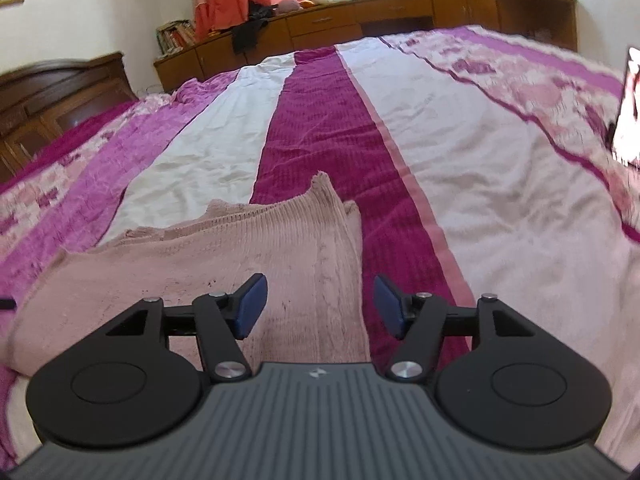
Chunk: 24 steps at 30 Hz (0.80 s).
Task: Fold small clothes
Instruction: 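Lower the cardigan edge and open both grippers, withdrawing them, then grasp the cardigan end with the right gripper and fold it over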
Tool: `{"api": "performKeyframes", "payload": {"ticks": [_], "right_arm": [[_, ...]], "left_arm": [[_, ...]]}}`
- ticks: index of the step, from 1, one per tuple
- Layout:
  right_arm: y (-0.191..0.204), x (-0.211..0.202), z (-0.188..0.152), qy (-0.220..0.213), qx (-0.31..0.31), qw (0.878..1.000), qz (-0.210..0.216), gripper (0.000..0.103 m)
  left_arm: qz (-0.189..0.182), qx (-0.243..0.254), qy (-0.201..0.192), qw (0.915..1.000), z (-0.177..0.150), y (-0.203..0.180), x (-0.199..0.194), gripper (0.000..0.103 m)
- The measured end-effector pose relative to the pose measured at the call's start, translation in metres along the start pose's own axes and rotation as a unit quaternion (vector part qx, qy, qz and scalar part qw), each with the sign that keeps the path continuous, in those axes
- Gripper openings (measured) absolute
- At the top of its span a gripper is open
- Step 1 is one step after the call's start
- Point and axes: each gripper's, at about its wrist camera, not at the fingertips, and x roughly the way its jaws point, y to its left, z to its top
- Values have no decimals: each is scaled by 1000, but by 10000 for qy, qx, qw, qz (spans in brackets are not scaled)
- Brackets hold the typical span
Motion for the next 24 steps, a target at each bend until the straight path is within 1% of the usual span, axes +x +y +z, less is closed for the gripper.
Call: {"api": "performKeyframes", "payload": {"ticks": [4,7,10,16,19,24], "right_arm": [[-13,-4,-6,143,384,9990,202,70],[-20,-5,-11,254,567,9976,291,71],[-27,-5,-16,346,749,9958,405,72],[-45,9,-25,574,1311,9861,843,74],[-46,14,-25,630,1476,9806,1128,74],[-46,24,-28,666,1530,9775,1293,75]], "left_arm": [[-45,-110,252,9996,-10,-1,-4,40],[-23,-217,380,9990,-17,-2,-7,40],[-84,-331,490,9982,-23,-3,-10,40],[-144,-332,658,9972,-32,-11,-16,40],[-155,-321,740,9966,-35,-15,-18,40],[-108,-317,826,9960,-37,-20,-20,40]]}}
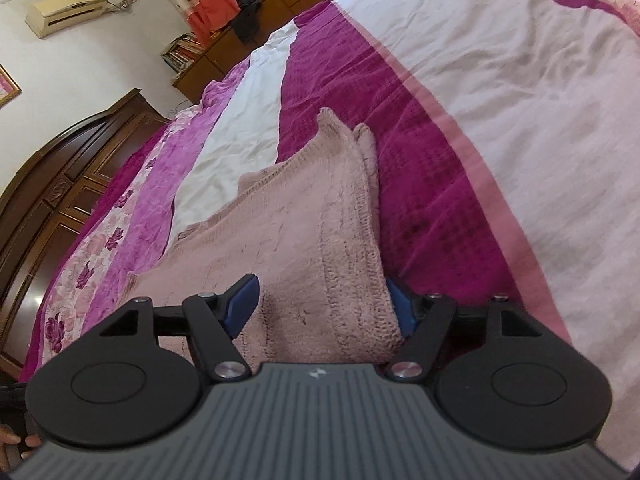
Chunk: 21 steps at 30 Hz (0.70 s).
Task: Fold small clothes
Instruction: 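Grasp the cardigan end with the right gripper and fold it over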
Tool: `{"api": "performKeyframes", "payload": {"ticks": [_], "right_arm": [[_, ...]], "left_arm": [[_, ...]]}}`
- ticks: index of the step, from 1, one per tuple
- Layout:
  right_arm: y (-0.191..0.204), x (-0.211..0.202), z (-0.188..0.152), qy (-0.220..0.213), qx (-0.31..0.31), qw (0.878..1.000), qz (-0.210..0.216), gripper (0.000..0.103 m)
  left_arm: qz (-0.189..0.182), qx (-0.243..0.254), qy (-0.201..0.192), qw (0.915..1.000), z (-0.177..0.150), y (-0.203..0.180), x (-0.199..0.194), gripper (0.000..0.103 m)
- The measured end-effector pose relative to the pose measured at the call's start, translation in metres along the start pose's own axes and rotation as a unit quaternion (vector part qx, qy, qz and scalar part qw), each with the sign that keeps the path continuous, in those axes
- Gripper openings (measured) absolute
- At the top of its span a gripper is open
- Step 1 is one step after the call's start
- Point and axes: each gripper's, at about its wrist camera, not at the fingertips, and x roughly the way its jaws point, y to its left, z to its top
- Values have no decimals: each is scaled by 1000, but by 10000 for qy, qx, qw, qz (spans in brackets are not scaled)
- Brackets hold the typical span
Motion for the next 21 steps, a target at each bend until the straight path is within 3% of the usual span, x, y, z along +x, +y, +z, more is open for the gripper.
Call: {"api": "performKeyframes", "payload": {"ticks": [4,7,13,18,21], "right_arm": [[-6,4,2,-15,204,9997,142,73],[-4,1,3,8,170,9996,244,63],[-14,6,2,46,431,9985,328,63],[-12,19,2,151,178,9994,267,64],[-12,21,3,75,330,9988,349,62]], "left_arm": [[-10,-7,53,10000,-1,-2,0,40],[11,6,81,10000,-3,-3,1,40],[40,21,108,9999,-4,-4,2,40],[47,25,129,9999,-6,-4,3,40],[50,21,117,9999,-7,-3,3,40]]}}
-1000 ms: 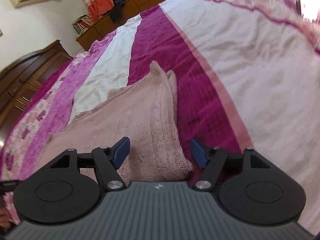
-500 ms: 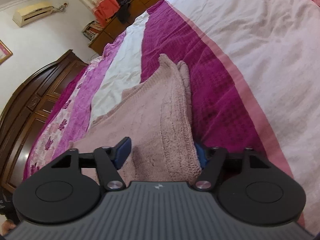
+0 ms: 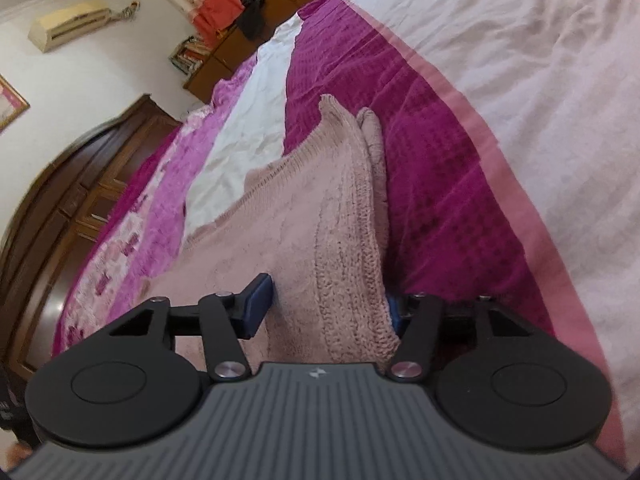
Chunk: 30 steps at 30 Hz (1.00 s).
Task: Fold small clothes
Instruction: 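Grasp the cardigan end with the right gripper and fold it over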
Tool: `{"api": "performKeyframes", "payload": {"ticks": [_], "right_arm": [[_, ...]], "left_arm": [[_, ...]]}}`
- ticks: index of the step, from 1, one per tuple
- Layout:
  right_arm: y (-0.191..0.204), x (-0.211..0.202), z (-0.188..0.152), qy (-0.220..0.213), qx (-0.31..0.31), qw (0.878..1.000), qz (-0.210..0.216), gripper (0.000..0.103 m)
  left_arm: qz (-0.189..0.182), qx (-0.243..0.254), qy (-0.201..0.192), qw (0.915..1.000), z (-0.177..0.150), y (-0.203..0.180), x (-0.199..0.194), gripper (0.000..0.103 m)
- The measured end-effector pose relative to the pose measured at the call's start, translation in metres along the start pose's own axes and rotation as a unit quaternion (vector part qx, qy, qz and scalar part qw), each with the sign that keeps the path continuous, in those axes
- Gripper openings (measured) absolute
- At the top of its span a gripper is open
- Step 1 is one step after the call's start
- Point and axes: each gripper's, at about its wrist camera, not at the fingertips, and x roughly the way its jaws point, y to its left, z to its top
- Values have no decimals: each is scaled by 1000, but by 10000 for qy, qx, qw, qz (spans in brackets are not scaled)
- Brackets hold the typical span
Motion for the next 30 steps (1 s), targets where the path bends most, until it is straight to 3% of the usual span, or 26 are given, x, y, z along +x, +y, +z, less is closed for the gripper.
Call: {"api": "performKeyframes", "payload": {"ticks": [3,6,13,30], "right_arm": [[-2,1,1,-100,164,9998,67,42],[-1,-1,0,-221,249,9992,201,35],[26,-9,5,-446,-26,9975,541,33],[146,-6,14,-469,-1165,9852,1164,31]], "left_arm": [[15,12,-3,10000,-1,1,0,40],[49,26,-13,10000,-2,3,-2,40],[103,-35,-78,9999,1,14,-6,40],[290,185,-428,9985,23,41,-24,40]]}}
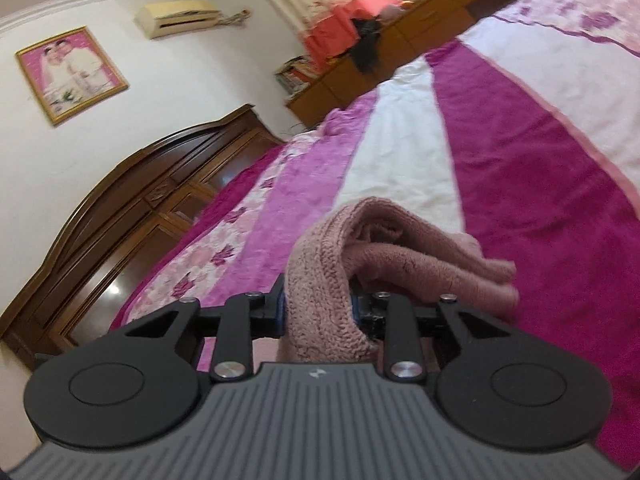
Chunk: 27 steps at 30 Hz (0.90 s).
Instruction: Fold small clothes
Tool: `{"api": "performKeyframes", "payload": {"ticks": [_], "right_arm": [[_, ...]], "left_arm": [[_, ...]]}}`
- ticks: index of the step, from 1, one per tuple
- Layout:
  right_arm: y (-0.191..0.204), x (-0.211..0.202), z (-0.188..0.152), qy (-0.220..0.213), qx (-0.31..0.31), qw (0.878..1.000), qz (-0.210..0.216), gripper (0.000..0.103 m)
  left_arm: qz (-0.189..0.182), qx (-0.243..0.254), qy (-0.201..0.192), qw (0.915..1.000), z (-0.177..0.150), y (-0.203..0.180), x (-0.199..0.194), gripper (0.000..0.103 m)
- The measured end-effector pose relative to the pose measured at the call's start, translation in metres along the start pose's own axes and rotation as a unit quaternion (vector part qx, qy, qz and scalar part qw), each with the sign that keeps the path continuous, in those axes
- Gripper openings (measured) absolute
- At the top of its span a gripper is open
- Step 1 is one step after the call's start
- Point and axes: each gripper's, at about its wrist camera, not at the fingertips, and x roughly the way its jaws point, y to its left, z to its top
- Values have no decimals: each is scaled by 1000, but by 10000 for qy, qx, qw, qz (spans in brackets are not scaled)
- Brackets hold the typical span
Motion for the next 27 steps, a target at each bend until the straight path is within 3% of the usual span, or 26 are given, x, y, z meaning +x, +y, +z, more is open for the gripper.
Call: {"api": "performKeyframes", "payload": {"ticks": [14,21,27], "right_arm": [[104,64,1,526,-579,9943,726,31],[141,115,-32,1055,-845,9879,754,31],[152,171,-77,1906,-1075,9740,586,31]], "left_arm": [[212,63,-124,9997,11,40,-7,40],[177,-58,-97,9998,7,54,-2,40],[183,-167,-59,9997,1,66,2,40]]}}
